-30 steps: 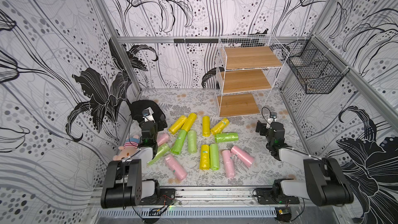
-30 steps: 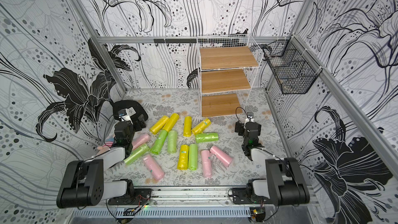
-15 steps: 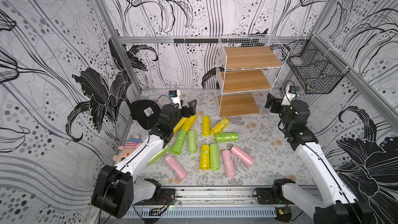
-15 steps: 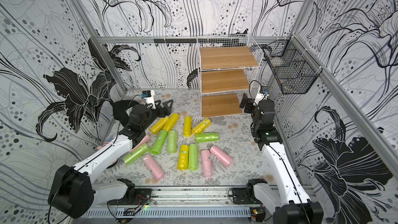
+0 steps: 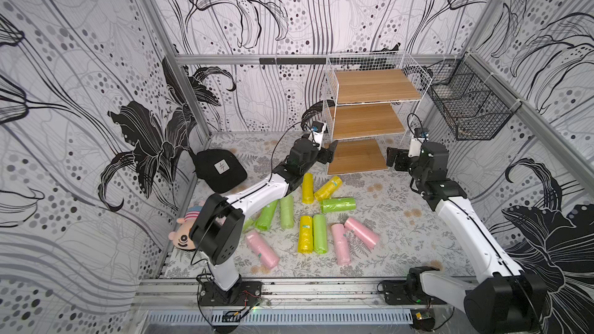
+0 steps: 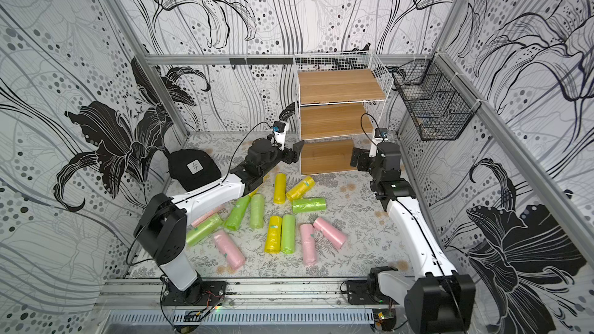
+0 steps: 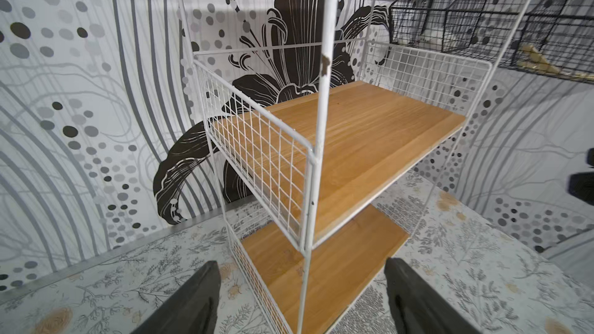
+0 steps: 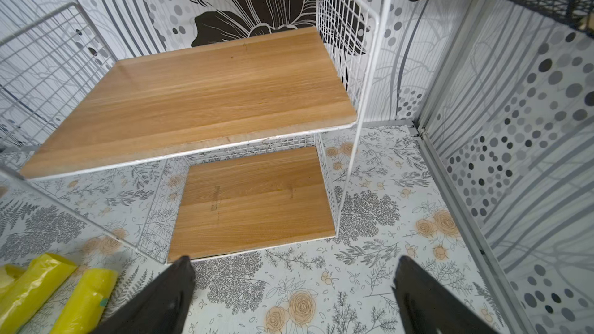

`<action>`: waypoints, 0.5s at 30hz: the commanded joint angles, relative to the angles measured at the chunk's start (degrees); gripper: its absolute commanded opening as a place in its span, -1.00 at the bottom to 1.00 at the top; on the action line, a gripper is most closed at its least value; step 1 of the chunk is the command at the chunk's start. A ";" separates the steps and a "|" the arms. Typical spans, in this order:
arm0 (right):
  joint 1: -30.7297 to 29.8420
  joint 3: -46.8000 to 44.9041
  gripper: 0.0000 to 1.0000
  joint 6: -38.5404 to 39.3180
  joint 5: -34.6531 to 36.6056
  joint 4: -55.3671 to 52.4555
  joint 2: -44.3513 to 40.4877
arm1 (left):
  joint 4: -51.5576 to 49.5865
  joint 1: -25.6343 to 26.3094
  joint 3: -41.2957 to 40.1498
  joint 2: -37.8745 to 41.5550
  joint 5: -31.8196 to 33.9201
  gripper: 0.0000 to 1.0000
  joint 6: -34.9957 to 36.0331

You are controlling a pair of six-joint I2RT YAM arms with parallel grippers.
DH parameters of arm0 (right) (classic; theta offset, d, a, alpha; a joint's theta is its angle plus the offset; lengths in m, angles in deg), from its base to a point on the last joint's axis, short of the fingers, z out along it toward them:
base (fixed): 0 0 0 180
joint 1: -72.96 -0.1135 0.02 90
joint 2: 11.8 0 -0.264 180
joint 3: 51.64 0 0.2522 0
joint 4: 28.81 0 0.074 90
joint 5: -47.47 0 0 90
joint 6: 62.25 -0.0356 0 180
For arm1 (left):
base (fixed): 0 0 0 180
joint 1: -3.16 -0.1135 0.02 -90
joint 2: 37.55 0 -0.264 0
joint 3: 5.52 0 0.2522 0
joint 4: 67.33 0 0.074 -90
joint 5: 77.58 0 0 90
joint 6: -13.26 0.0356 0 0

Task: Sort the rolls of trash bags by color and place them on the shelf
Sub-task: Adjust the shelf at the center of the board.

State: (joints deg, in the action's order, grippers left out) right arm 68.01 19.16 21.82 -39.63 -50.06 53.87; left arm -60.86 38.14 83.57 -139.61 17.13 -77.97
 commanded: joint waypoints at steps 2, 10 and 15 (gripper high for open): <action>0.21 -1.72 1.00 1.21 -2.10 -2.38 -2.16 | 6.81 -0.25 6.41 -5.46 6.11 0.66 7.21; 0.21 -4.57 1.00 0.08 -3.62 -4.75 -4.80 | 8.97 -3.27 8.96 -9.21 6.60 0.59 7.75; 0.20 -6.06 1.00 -0.74 -5.01 -5.37 -4.12 | 9.61 -5.18 8.89 -9.87 6.10 0.59 7.21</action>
State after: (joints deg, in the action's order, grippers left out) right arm 68.01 14.20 22.34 -42.93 -54.01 49.85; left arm -55.16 34.88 91.02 -148.86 21.76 -71.48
